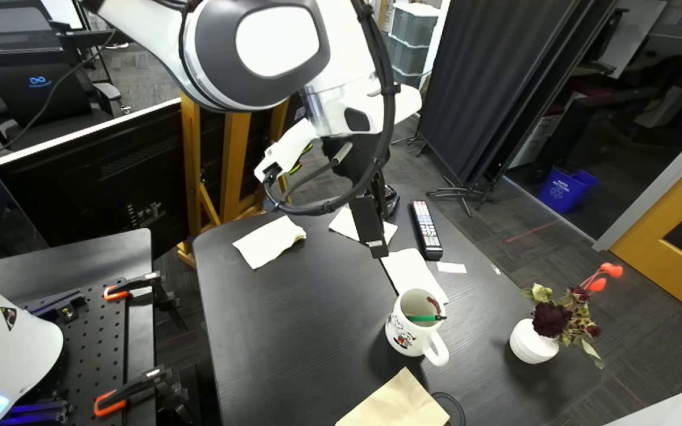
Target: Remove the green pen from the white mug and put it on the table
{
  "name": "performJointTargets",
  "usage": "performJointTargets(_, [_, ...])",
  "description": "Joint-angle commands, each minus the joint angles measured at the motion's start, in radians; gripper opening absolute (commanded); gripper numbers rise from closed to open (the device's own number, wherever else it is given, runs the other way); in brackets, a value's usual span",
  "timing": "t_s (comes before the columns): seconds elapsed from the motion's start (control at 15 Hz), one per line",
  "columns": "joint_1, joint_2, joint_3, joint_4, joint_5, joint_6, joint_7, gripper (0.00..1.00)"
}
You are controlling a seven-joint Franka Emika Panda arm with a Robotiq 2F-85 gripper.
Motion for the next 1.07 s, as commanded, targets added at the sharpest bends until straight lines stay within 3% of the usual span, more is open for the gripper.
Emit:
performJointTargets(0.0, [0.016, 0.034, -0.015, 0.009, -0.022, 0.047, 0.076, 1.0])
performJointTargets(0.47, [0.029, 0.028, -0.019, 0.001, 0.006, 0.024, 0.032, 1.0])
performJointTargets(1.0, [0.017, 0.127, -0.08, 0.056, -0.318, 0.048, 0.484, 1.0])
